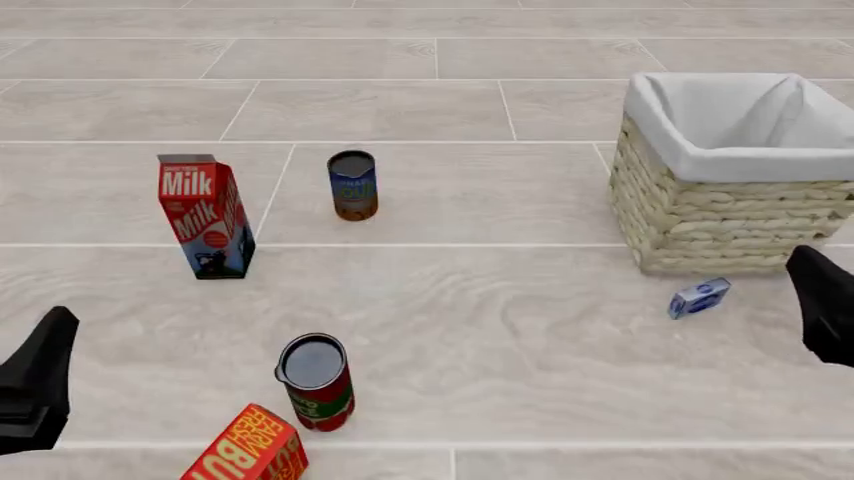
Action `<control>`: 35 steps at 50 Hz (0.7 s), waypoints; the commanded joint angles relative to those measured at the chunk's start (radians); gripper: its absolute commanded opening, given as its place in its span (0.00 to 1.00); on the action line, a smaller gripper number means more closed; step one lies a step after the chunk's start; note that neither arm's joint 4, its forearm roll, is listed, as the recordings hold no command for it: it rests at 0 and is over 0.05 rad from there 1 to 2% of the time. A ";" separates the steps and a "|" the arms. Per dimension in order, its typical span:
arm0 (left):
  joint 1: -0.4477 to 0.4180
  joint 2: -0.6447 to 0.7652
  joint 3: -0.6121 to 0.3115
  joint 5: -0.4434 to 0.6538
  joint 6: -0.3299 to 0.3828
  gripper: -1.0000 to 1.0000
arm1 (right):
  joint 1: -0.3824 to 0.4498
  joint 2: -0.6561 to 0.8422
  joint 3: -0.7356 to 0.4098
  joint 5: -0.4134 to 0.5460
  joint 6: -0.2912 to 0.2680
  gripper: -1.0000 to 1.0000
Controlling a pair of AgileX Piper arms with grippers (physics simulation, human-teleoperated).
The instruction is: Pick the cream cheese and place it in the basket.
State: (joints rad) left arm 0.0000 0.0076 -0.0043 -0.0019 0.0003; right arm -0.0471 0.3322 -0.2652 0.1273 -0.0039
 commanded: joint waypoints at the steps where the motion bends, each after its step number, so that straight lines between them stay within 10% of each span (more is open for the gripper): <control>1: 0.000 0.000 0.000 0.000 0.000 1.00 | -0.019 0.165 0.020 -0.064 0.006 1.00; 35: 0.000 0.000 0.000 0.000 0.000 1.00 | -0.046 0.655 0.116 -0.502 -0.012 1.00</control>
State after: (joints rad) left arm 0.0000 0.0076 -0.0043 -0.0019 0.0004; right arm -0.1030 0.8345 -0.1757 -0.2408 -0.0069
